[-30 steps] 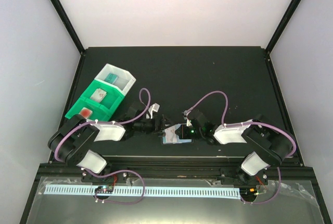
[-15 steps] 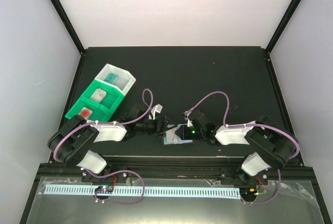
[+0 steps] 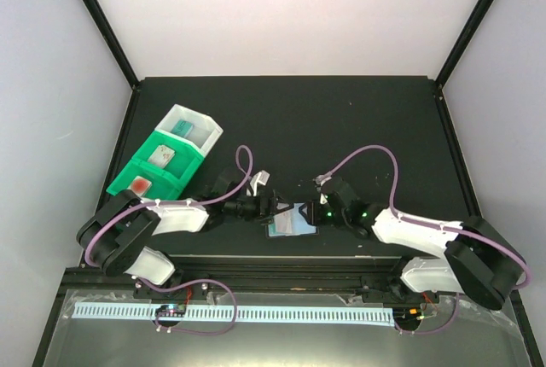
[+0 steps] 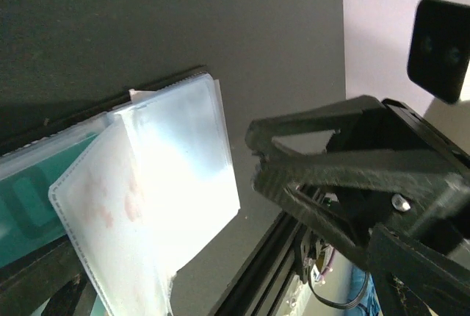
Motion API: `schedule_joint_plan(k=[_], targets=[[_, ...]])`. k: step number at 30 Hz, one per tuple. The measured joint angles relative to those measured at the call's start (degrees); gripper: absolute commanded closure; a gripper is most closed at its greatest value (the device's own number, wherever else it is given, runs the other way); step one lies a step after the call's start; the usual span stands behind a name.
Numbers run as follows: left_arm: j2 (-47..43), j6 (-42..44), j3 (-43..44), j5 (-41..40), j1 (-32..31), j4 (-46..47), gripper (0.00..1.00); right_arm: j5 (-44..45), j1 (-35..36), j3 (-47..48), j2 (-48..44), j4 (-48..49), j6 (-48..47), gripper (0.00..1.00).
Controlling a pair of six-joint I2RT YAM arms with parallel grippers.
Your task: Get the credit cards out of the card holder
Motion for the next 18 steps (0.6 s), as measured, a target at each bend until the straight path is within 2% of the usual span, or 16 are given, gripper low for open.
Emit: schedule_joint_plan(k=[5,9,18], targets=[[0.02,-0.85,1.07,-0.04,-1.38,0.15,0.01,1.11,-2.86,-1.57,0.11,-0.98,-1.36,0.64],[0.92,-1.44,3.19,-0.04,-3.76,0.61,0.01,0.98,-3.54,-3.32,2.27,-0.81,-1.55,0.68],[2.38,-2.36,6.14,0.04,-6.69,1.9,0.01,-0.68,-3.58,-4.55,4.37,4.37,-1.77,0.74]])
